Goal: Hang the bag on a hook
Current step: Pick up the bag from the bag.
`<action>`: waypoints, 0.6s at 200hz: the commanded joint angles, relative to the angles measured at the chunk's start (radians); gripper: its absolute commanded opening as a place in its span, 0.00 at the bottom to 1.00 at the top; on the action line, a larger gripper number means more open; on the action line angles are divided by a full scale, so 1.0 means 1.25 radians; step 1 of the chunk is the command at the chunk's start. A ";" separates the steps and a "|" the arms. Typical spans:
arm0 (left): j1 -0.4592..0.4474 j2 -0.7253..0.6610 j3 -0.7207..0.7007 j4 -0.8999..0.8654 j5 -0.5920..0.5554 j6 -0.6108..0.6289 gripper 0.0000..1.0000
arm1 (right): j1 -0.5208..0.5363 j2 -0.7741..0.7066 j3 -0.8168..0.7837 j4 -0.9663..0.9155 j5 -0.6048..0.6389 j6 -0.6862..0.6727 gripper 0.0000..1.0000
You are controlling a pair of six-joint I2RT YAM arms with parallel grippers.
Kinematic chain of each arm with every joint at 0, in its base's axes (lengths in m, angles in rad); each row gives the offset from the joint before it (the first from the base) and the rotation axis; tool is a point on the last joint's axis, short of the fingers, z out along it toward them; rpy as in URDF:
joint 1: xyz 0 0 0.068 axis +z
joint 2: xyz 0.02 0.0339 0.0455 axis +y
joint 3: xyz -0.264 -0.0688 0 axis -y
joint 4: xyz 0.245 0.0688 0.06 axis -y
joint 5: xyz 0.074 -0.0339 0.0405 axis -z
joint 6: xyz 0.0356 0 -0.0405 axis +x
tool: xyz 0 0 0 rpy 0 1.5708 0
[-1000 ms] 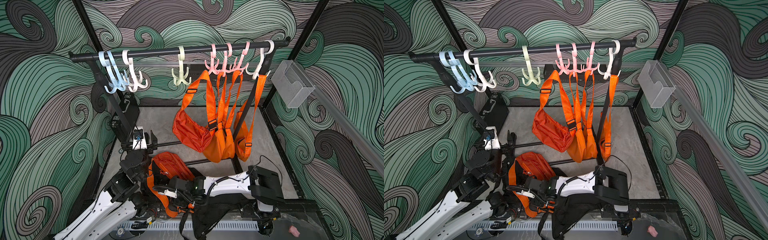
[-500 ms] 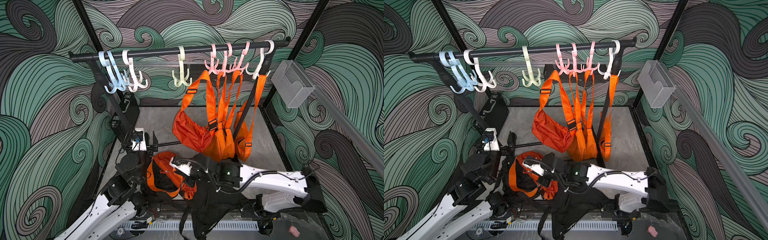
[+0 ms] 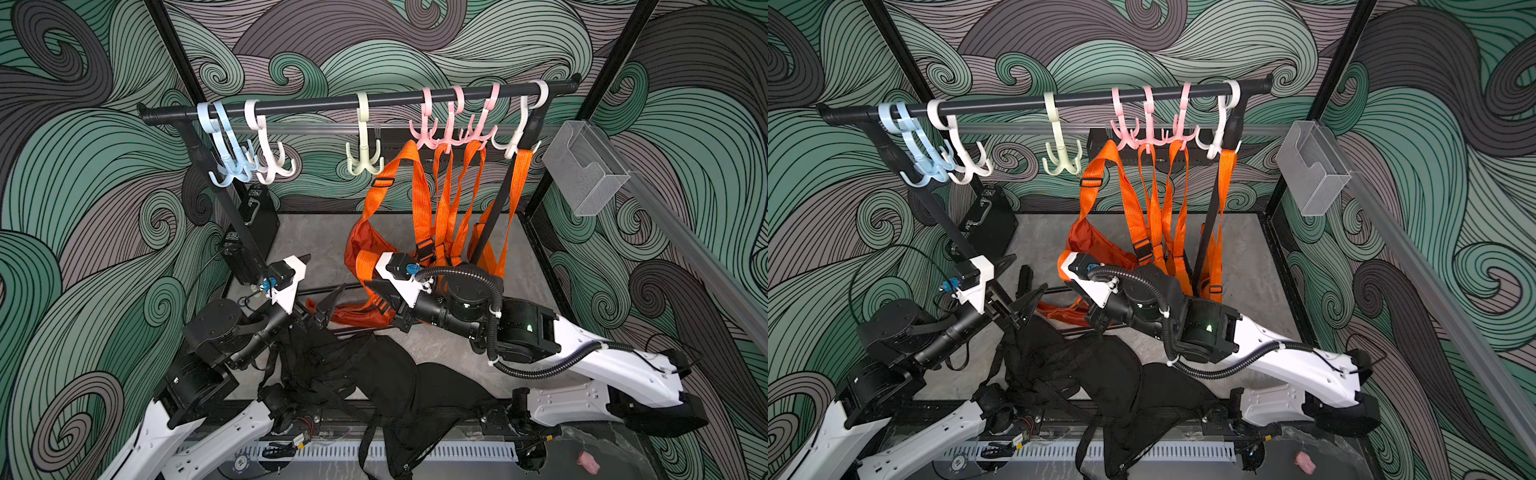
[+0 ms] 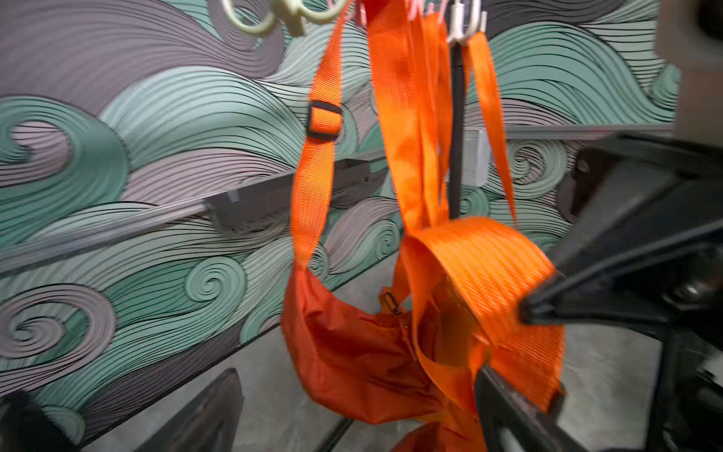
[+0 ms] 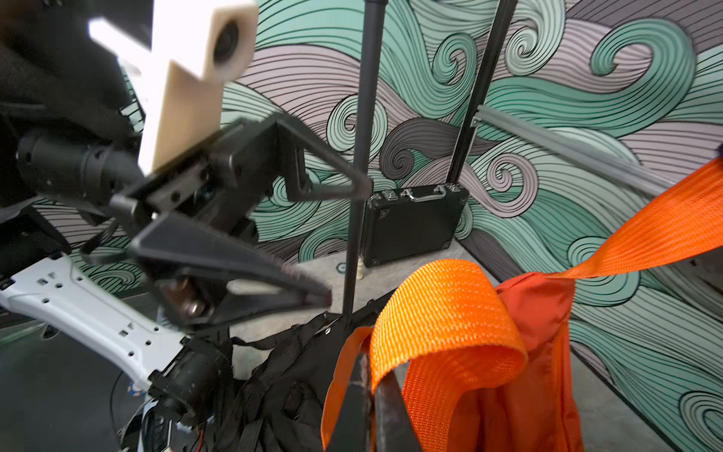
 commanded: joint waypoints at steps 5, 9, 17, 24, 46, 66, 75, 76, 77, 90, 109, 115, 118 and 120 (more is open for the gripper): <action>0.002 0.031 -0.020 -0.071 0.190 -0.060 0.92 | -0.002 0.009 0.049 0.013 0.079 -0.037 0.00; 0.001 0.030 -0.027 -0.072 0.197 -0.062 0.92 | -0.002 0.010 0.056 0.014 0.082 -0.039 0.00; -0.002 0.028 -0.042 -0.076 0.204 -0.068 0.92 | -0.002 0.015 0.068 0.012 0.088 -0.046 0.00; -0.002 0.026 -0.057 -0.078 0.209 -0.073 0.92 | -0.002 0.022 0.082 0.006 0.091 -0.049 0.00; -0.005 0.041 -0.103 -0.065 0.246 -0.094 0.92 | -0.002 0.032 0.113 -0.009 0.082 -0.052 0.00; -0.017 0.065 -0.120 -0.069 0.231 -0.097 0.88 | -0.002 0.022 0.118 -0.004 0.078 -0.047 0.00; -0.018 0.060 -0.143 -0.054 0.188 -0.082 0.87 | -0.002 0.011 0.118 -0.003 0.063 -0.044 0.00; -0.018 0.059 -0.148 -0.053 0.183 -0.080 0.87 | -0.002 0.010 0.118 -0.002 0.061 -0.044 0.00; -0.018 0.057 -0.152 -0.050 0.177 -0.078 0.87 | -0.001 0.009 0.118 -0.002 0.060 -0.044 0.00; -0.018 0.048 -0.173 -0.037 0.114 -0.067 0.84 | -0.001 -0.010 0.121 -0.006 0.041 -0.033 0.00; -0.014 0.042 -0.193 0.010 0.089 -0.080 0.78 | -0.001 -0.033 0.124 -0.016 -0.002 -0.025 0.00; -0.011 0.046 -0.200 0.032 0.108 -0.089 0.74 | -0.001 -0.040 0.124 -0.016 -0.012 -0.020 0.00; -0.010 0.051 -0.202 0.039 0.116 -0.092 0.73 | -0.001 -0.041 0.124 -0.016 -0.016 -0.018 0.00; -0.008 0.055 -0.202 0.042 0.120 -0.094 0.72 | -0.001 -0.042 0.125 -0.017 -0.018 -0.018 0.00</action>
